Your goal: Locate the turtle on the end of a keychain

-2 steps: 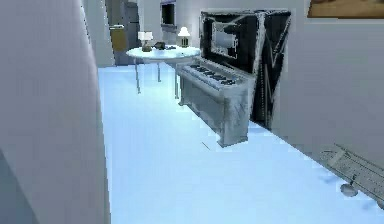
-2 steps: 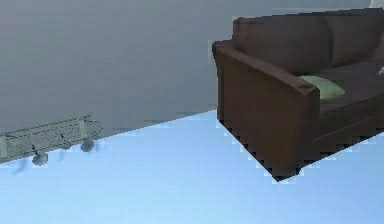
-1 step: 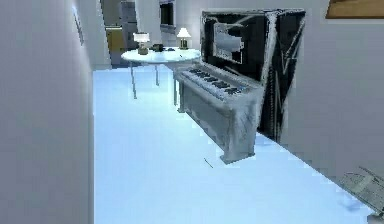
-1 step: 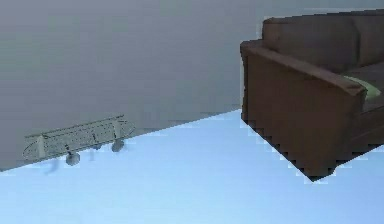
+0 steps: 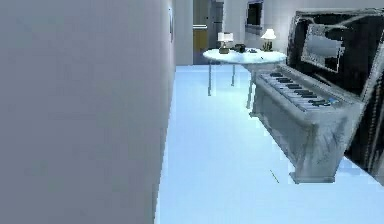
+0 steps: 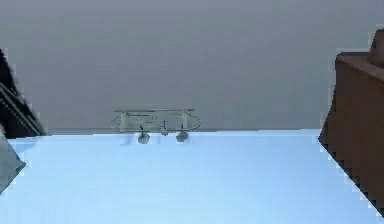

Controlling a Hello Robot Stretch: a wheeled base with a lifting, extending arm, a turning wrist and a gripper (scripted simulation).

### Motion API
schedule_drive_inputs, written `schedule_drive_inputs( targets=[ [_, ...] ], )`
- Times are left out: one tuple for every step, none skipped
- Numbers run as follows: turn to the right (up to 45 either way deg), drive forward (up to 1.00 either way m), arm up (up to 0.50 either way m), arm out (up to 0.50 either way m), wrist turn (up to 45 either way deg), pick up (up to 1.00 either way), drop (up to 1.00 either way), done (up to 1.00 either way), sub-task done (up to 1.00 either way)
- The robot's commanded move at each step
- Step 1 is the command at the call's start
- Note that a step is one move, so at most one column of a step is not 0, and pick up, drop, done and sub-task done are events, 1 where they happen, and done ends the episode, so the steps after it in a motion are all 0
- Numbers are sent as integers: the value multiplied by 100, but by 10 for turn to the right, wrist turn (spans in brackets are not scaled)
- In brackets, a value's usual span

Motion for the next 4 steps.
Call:
schedule_drive_inputs(
  targets=[
    [0, 100, 0, 0, 0, 0, 0, 0, 0],
    [0, 100, 0, 0, 0, 0, 0, 0, 0],
    [0, 100, 0, 0, 0, 0, 0, 0, 0],
    [0, 100, 0, 0, 0, 0, 0, 0, 0]
  ],
)
